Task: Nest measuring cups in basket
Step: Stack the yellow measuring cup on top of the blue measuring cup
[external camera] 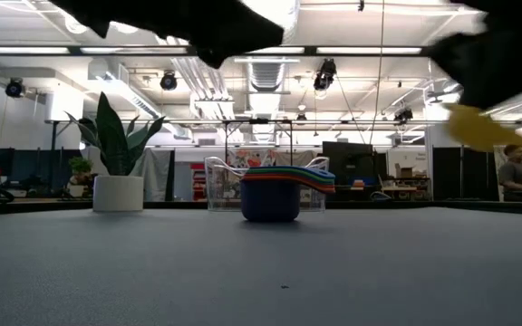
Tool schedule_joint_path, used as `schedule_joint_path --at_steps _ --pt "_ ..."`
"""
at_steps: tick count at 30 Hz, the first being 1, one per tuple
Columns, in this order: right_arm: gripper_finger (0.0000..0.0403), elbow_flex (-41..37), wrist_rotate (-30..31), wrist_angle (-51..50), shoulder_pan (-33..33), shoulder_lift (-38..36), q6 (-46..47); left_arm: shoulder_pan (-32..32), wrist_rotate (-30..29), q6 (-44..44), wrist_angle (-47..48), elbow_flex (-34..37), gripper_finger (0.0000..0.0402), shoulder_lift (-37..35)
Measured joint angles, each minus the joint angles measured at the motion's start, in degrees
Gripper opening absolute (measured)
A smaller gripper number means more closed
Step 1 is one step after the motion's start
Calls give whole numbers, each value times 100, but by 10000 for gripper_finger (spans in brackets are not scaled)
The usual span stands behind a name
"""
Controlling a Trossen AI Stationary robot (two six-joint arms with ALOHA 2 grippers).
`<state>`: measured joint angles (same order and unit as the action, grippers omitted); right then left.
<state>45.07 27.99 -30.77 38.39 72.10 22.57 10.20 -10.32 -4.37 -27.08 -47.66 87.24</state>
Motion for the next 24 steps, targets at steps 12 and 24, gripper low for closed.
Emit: schedule_joint_path --at_steps 12,24 --pt "8 1040 -2750 1298 -3564 229 -3241 -83 -510 18 -2397 2789 75 -1800" --pt "8 2413 -4172 920 -5039 1901 -3829 -109 -527 -446 -4468 4101 75 -2313"
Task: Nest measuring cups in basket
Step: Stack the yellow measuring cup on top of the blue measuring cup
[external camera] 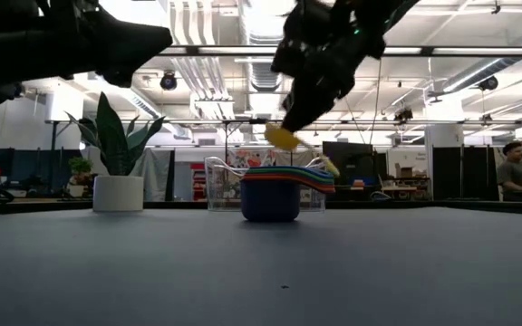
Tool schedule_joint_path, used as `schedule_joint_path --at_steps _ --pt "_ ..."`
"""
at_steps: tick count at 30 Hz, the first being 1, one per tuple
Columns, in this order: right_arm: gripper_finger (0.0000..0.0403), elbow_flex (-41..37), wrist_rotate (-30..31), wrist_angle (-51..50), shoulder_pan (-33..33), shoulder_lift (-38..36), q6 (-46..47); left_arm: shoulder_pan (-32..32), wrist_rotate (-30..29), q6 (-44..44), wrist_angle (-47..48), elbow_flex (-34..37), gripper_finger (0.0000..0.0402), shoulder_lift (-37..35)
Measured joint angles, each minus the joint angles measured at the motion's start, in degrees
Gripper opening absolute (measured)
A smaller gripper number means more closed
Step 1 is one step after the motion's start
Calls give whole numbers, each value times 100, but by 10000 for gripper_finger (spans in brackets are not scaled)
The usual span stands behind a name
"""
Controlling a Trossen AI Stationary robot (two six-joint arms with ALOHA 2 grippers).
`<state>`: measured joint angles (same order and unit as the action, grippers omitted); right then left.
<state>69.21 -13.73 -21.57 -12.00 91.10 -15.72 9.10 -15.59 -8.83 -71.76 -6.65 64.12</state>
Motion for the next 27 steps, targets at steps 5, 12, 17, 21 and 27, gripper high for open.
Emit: schedule_joint_path --at_steps 5,12,17,21,27 --pt "8 404 -9 -489 -16 664 -151 0 -1 -243 31 -71 75 -9" --pt "20 700 -23 -614 -45 1026 -180 -84 -12 -393 152 -102 75 -26" --pt "47 850 -23 -586 -42 935 -219 -131 -23 -377 337 -104 75 -37" --pt "82 914 -22 -550 -42 724 -226 -140 -51 -364 377 -104 75 -37" --pt "133 916 25 -668 -42 399 -15 -144 -51 -322 393 -104 75 -31"
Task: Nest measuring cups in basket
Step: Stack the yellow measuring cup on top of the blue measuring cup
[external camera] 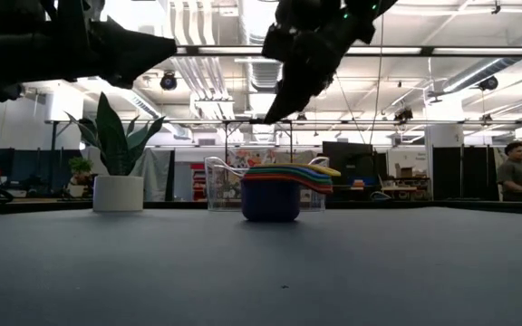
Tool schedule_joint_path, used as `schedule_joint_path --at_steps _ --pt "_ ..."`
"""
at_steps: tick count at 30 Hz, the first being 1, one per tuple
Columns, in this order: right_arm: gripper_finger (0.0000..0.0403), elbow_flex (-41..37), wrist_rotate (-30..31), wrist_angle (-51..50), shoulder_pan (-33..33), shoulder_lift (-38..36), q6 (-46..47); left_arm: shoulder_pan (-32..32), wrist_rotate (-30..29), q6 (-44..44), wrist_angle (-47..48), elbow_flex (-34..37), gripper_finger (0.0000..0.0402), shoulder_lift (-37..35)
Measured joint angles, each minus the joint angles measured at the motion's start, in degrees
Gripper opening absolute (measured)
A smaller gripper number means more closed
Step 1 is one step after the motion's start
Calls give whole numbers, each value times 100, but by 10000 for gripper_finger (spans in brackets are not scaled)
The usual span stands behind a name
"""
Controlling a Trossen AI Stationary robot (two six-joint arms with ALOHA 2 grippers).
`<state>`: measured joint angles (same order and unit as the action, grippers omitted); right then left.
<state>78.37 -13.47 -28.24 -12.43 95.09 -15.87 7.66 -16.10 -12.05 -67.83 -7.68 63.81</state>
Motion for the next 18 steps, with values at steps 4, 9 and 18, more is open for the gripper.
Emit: schedule_joint_path --at_steps 4,9,18 --pt "143 -149 3 -75 23 -413 261 0 -15 51 360 -82 75 2" --pt "136 -879 28 451 167 -1024 553 0 -233 44 1964 -787 75 88" --pt "134 -2769 796 1716 247 -1956 1363 5 -260 -67 4244 -2624 75 1185"
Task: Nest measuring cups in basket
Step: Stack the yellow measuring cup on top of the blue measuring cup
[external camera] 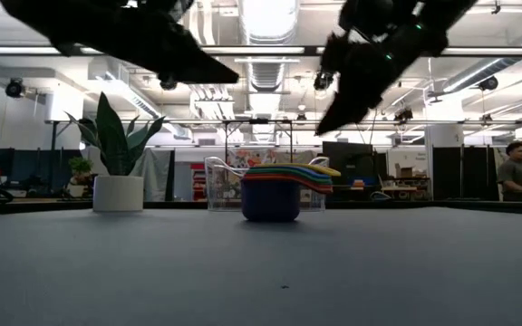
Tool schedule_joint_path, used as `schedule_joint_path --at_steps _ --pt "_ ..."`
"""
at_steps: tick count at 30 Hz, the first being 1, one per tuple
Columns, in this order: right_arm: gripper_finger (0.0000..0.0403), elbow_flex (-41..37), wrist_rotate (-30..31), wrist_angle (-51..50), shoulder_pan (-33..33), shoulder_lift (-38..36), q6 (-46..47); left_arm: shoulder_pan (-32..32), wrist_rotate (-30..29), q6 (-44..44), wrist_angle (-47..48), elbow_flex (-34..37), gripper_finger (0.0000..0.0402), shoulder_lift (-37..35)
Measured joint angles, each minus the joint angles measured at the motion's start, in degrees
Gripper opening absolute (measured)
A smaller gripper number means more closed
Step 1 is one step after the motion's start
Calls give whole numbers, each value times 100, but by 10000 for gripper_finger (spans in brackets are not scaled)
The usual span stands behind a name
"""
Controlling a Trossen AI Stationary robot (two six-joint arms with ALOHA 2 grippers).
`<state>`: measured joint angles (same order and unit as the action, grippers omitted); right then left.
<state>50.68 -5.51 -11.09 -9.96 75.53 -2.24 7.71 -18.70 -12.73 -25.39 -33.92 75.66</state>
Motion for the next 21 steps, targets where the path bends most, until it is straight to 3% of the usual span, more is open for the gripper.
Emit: schedule_joint_path --at_steps 5,9,13,17,21 --pt "134 -614 357 123 174 -274 434 6 108 52 437 -564 75 773" --pt "134 -781 561 122 413 -286 578 62 611 480 1136 -1115 75 1372" --pt "125 -813 562 308 606 -173 578 166 755 593 1596 -1688 75 1941" --pt "102 -840 557 417 711 -67 569 187 1147 671 2035 -2128 66 2397" --pt "56 -887 554 532 711 113 610 179 1408 683 2205 -2320 20 2662"
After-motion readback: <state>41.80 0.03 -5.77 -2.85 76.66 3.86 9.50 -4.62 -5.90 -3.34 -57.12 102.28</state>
